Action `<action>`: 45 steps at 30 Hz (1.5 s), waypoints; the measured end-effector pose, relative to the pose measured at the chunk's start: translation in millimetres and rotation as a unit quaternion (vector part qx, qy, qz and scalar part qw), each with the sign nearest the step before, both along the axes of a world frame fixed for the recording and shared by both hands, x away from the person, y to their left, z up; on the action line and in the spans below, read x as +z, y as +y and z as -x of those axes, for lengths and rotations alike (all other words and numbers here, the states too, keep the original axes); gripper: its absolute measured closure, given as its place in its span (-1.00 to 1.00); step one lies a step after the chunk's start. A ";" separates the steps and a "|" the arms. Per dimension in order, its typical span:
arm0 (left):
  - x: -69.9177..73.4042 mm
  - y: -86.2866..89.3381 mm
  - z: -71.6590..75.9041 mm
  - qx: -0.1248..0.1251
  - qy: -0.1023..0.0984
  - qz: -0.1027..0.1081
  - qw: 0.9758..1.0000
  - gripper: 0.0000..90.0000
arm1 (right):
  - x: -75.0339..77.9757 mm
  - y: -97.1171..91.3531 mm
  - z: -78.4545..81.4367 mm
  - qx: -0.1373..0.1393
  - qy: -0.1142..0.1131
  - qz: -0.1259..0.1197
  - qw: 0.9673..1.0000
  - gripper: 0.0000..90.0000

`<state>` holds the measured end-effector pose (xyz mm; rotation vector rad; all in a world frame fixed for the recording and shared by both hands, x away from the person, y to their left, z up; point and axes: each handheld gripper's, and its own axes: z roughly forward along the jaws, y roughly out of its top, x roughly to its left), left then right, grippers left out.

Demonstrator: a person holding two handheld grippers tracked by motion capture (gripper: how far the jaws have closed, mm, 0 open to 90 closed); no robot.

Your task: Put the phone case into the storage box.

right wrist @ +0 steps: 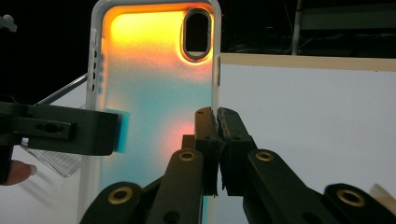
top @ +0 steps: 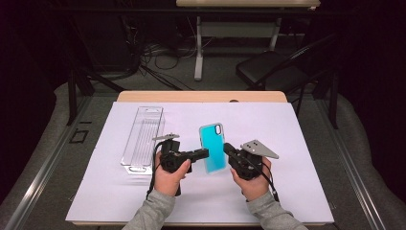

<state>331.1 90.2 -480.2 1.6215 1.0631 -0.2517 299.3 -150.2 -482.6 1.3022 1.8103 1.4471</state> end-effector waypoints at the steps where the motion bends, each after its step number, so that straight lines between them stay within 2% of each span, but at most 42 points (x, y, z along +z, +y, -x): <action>1: -0.4 0.3 -0.2 -0.001 -0.001 0.001 1.000 0.80 | 0.0 -0.3 0.1 0.001 0.001 0.001 1.000 0.95; 11: -1.5 0.5 -0.3 -0.001 0.004 0.004 1.000 0.80 | -3.8 -1.4 -0.9 0.007 -0.003 -0.004 1.000 0.95; 31: -2.6 2.7 0.1 -0.004 -0.003 0.012 1.000 0.81 | -5.0 -0.7 -0.6 0.013 -0.004 -0.006 1.000 0.91; 37: -3.0 4.7 0.2 -0.006 -0.006 0.017 1.000 0.81 | -4.6 -0.3 0.4 0.021 -0.006 -0.007 1.000 0.82; 45: -1.5 7.6 1.2 -0.009 -0.015 0.021 1.000 0.81 | -1.6 0.0 3.3 0.040 -0.019 -0.016 0.999 0.55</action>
